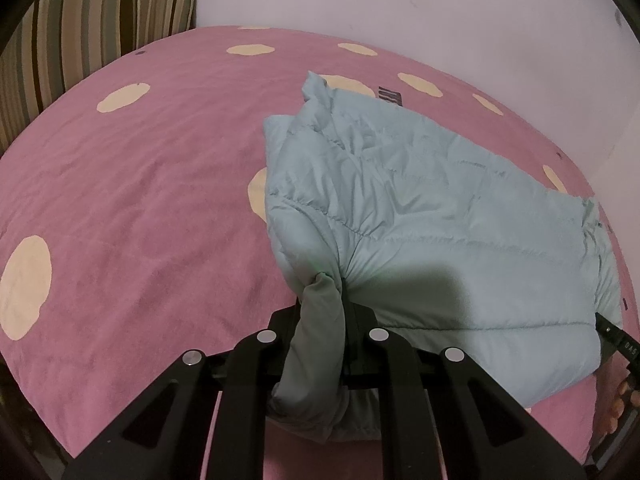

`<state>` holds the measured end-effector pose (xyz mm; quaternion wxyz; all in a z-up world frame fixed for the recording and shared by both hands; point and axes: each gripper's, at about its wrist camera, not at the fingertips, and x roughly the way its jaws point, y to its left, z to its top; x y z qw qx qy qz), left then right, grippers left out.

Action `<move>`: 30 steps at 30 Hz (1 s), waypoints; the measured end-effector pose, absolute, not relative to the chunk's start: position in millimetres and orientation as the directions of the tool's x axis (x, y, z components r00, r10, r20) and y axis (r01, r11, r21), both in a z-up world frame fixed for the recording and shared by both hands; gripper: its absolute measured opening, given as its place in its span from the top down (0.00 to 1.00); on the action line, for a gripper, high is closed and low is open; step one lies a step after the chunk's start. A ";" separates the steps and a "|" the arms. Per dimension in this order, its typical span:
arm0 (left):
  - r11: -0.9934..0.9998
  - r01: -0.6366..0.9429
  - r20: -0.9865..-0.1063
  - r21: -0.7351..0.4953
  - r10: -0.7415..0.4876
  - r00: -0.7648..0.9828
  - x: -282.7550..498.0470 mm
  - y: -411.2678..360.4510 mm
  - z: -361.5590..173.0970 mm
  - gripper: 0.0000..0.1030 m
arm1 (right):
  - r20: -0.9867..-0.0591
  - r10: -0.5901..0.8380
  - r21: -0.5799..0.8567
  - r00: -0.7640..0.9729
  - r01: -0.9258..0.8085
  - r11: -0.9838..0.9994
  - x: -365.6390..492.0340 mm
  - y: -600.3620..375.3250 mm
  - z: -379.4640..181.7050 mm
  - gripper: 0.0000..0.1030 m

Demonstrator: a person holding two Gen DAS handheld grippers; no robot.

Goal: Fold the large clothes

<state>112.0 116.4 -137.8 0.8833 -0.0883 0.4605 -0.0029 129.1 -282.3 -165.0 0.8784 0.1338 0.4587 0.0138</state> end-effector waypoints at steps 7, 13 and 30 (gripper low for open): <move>0.987 -0.082 -0.820 -0.138 -0.068 0.568 112.6 113.0 -137.0 0.87 | -0.804 0.139 0.243 0.578 0.107 0.964 131.4 -283.5 -165.2 0.70; 0.987 -0.096 -0.827 -0.131 -0.056 0.559 114.1 112.4 -134.7 0.81 | -0.806 0.121 0.227 0.580 0.114 0.967 130.1 -283.3 -163.2 0.65; 0.984 -0.127 -0.827 -0.128 -0.035 0.562 109.0 125.3 -128.0 0.63 | -0.797 0.061 0.197 0.600 0.163 0.967 120.3 -295.2 -149.4 0.53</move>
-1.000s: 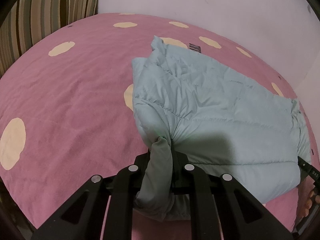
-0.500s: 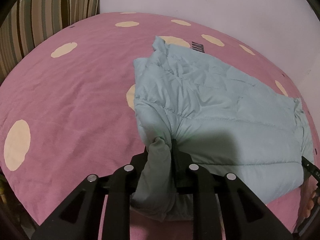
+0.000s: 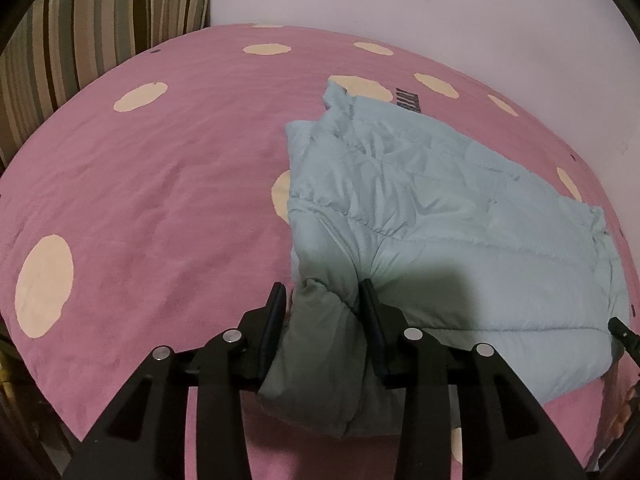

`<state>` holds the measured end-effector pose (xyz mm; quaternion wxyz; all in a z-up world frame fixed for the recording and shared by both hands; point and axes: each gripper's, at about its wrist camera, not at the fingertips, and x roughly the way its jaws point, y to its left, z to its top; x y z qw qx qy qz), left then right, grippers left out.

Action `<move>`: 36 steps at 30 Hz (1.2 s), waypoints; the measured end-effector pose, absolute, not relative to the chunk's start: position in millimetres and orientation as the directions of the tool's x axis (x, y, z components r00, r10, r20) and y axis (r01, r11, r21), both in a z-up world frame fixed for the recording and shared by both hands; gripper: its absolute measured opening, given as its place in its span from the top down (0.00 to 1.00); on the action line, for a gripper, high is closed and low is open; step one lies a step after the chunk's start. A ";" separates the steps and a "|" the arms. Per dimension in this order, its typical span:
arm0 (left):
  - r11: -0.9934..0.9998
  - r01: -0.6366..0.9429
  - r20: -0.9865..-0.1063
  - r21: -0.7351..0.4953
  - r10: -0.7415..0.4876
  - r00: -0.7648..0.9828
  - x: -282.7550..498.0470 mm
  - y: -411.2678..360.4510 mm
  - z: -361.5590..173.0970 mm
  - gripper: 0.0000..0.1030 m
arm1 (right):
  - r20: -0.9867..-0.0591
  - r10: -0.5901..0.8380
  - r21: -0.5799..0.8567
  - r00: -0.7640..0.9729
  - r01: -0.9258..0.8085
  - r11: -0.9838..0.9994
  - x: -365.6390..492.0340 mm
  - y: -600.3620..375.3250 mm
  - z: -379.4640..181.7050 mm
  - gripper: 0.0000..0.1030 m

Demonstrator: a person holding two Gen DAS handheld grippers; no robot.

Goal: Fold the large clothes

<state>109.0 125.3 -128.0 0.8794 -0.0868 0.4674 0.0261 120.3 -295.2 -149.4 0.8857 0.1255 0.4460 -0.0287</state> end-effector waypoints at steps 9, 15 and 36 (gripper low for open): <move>0.976 -0.147 -0.793 -0.161 -0.040 0.607 97.6 140.7 -99.6 0.49 | -0.744 0.010 0.150 0.669 0.153 0.977 110.5 -287.6 -110.8 0.54; 0.982 -0.129 -0.796 -0.136 -0.031 0.604 107.7 138.6 -94.7 0.41 | -0.742 0.081 0.142 0.666 0.039 0.989 128.1 -244.2 -102.4 0.54; 0.995 -0.088 -0.839 -0.053 0.003 0.544 150.3 134.5 -116.2 0.41 | -0.813 0.130 0.073 0.567 -0.122 0.990 200.5 -121.8 -126.4 0.54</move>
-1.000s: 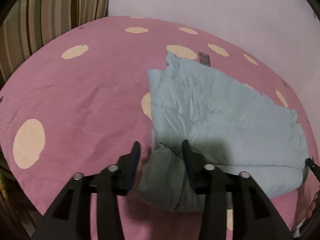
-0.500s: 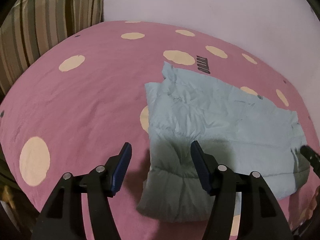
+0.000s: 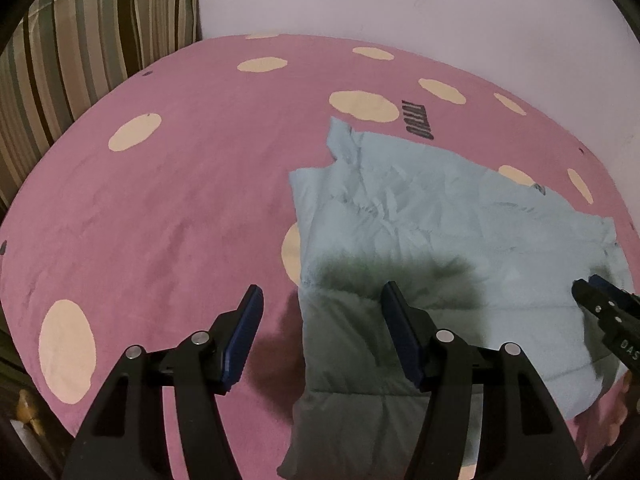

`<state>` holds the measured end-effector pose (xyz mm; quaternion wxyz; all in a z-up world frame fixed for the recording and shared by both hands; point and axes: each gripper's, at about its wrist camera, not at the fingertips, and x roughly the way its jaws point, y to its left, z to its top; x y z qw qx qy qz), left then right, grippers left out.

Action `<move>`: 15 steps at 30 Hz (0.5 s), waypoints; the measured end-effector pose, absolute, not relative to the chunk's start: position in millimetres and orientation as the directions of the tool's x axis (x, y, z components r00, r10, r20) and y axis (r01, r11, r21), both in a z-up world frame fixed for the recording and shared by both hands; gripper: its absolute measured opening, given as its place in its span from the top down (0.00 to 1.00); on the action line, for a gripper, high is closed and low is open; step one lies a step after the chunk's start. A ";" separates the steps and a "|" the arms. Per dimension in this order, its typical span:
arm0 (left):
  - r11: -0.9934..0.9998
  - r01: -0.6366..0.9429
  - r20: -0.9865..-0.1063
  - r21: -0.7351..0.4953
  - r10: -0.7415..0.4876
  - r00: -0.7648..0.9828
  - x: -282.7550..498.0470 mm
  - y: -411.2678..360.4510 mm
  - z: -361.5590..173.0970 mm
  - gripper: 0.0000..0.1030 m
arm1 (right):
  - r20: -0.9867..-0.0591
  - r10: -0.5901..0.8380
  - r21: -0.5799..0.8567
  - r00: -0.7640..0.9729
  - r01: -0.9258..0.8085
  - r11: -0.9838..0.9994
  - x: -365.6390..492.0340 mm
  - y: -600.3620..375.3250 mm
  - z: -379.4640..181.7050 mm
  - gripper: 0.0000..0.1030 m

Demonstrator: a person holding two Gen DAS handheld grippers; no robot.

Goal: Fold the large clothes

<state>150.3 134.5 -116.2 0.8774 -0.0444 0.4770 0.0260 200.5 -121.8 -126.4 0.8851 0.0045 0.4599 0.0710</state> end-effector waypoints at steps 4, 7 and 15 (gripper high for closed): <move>0.995 -0.091 -0.844 -0.051 0.006 0.536 153.5 134.2 -122.8 0.41 | -0.822 0.116 0.061 0.558 -0.117 0.991 205.6 -119.7 -134.7 0.53; 0.995 -0.090 -0.845 -0.046 0.009 0.534 155.3 133.0 -126.4 0.41 | -0.830 0.107 0.054 0.547 -0.112 0.992 208.8 -119.3 -140.2 0.53; 0.995 -0.089 -0.846 -0.038 0.015 0.533 159.9 130.0 -131.6 0.36 | -0.846 0.059 -0.008 0.530 -0.124 0.992 212.7 -111.9 -158.1 0.53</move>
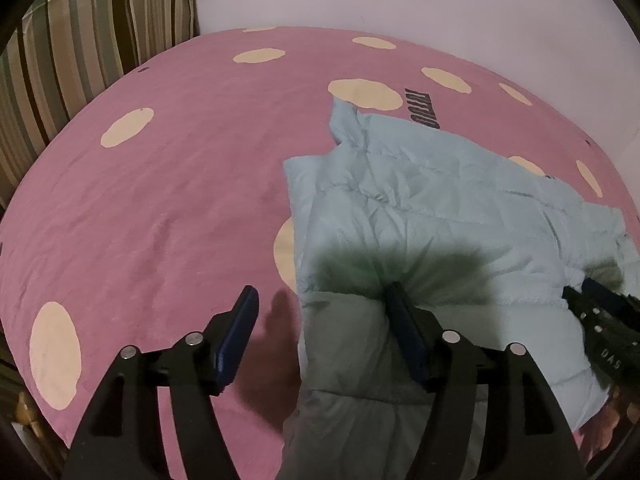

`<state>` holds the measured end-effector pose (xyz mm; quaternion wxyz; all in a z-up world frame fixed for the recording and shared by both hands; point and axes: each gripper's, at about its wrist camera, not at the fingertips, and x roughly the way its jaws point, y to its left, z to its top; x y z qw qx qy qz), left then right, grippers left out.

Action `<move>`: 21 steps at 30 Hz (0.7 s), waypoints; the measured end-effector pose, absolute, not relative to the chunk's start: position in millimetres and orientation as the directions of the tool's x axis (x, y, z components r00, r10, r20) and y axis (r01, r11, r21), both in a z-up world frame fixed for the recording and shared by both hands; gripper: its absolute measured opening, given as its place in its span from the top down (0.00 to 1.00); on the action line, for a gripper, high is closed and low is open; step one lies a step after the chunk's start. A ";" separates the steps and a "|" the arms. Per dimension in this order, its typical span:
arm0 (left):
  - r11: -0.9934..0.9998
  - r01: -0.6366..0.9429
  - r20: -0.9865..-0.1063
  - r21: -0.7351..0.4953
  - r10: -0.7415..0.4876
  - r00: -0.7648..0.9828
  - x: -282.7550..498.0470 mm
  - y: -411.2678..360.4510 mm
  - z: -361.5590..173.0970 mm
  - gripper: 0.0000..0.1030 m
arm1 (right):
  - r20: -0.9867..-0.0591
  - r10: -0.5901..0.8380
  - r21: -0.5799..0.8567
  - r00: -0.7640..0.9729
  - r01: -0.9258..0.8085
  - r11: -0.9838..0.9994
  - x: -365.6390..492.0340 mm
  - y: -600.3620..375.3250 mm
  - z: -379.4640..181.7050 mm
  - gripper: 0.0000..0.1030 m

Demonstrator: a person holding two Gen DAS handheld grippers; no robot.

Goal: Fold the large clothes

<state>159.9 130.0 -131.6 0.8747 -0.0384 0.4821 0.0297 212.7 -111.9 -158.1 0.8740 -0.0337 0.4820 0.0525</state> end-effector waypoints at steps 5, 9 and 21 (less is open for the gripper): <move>0.996 -0.084 -0.842 -0.042 0.010 0.540 162.0 129.4 -128.8 0.36 | -0.849 0.058 -0.011 0.525 -0.127 0.992 214.1 -112.7 -164.3 0.52; 0.997 -0.080 -0.844 -0.024 0.022 0.536 164.4 126.9 -129.9 0.35 | -0.847 0.053 -0.018 0.529 -0.129 0.991 213.2 -111.1 -165.1 0.52; 0.997 -0.039 -0.866 0.071 0.081 0.493 181.1 108.0 -138.4 0.24 | -0.841 0.042 -0.033 0.540 -0.129 0.991 211.5 -108.9 -166.6 0.52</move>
